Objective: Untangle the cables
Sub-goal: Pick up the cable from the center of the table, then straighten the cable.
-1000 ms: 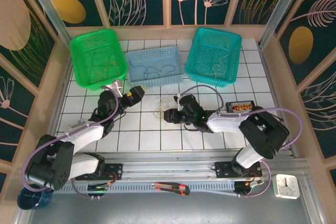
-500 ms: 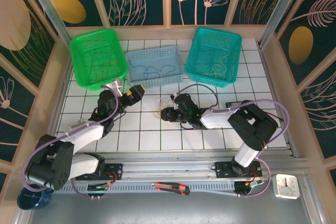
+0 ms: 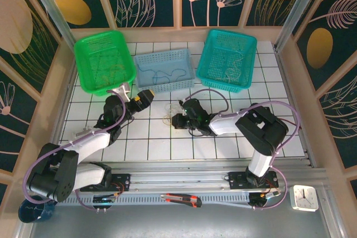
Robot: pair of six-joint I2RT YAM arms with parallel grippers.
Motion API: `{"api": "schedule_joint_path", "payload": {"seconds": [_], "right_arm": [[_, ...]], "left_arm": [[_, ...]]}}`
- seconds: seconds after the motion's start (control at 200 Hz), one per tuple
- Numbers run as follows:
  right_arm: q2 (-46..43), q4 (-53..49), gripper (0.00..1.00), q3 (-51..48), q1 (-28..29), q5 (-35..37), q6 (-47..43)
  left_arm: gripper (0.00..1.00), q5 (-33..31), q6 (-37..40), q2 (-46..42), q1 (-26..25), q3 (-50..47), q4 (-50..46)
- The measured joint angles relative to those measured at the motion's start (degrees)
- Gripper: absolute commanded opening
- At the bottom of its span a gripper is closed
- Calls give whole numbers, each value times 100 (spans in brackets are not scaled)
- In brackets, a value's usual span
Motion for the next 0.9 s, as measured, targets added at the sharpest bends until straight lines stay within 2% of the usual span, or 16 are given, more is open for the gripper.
{"api": "schedule_joint_path", "payload": {"seconds": [0.175, 0.515, 0.646, 0.901], "right_arm": [[-238, -26, 0, -15, 0, -9, -7], [-1919, -332, 0, -31, -4, 181, -284], [-1971, -435, 0, 17, -46, 188, -389], [-1971, -525, 0, 17, -179, 181, -393]], "left_arm": [[99, 120, 2, 7, 0, 0, 2], [99, 474, -24, 214, 0, 0, 240], [98, 697, -96, 326, 0, 11, 348], [90, 1169, -302, 433, -46, 94, 621]]}}
